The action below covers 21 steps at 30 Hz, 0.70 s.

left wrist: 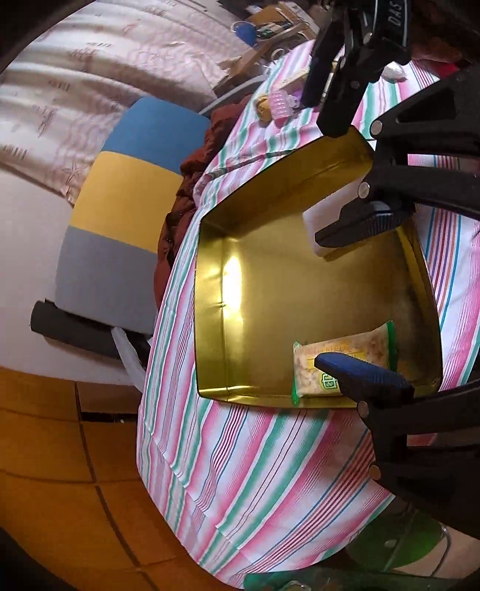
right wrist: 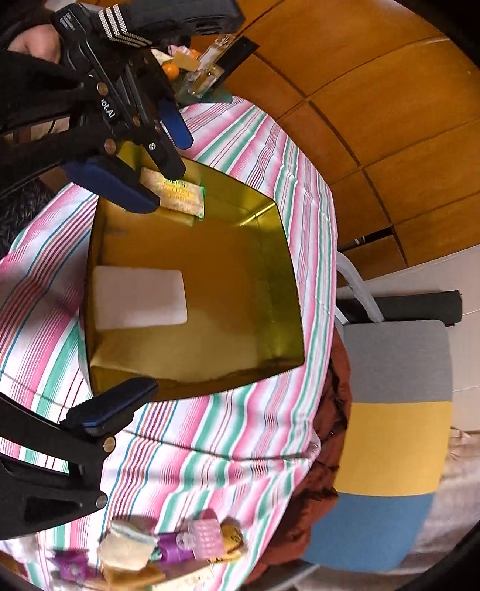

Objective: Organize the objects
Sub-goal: 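Carry both items to the gold tray and open both grippers, then move both grippers back toward the pile of items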

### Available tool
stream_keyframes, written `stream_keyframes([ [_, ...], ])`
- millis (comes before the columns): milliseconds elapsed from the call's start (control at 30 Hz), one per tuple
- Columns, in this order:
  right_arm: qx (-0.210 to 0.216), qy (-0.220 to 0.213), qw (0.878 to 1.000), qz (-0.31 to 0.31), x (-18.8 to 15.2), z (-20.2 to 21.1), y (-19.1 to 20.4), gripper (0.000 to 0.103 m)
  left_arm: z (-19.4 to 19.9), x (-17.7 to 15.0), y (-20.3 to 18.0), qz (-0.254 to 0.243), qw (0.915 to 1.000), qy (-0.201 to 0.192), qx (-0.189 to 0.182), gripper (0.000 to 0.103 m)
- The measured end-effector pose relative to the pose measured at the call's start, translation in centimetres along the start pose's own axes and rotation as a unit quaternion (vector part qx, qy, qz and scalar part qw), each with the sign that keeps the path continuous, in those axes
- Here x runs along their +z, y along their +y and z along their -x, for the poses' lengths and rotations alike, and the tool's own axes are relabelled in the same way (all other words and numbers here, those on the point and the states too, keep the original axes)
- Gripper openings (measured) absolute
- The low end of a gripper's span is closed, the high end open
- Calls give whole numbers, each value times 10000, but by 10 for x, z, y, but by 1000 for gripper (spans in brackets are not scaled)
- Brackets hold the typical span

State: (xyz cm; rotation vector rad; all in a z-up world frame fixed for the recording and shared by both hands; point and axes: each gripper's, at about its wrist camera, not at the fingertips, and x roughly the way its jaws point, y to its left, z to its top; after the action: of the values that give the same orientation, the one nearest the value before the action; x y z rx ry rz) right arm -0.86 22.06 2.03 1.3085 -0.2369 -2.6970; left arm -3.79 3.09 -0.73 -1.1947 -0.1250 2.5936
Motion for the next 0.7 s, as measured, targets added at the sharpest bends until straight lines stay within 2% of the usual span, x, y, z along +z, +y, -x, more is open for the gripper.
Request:
stream_keyframes([
  [367, -425, -294, 9987, -5, -13, 18, -14, 94, 5, -7, -23, -403, 9992, -36, -26, 60],
  [700, -809, -373, 9946, -531, -27, 39, -62, 97, 7, -13, -48, -784, 9966, 14, -244, 60],
])
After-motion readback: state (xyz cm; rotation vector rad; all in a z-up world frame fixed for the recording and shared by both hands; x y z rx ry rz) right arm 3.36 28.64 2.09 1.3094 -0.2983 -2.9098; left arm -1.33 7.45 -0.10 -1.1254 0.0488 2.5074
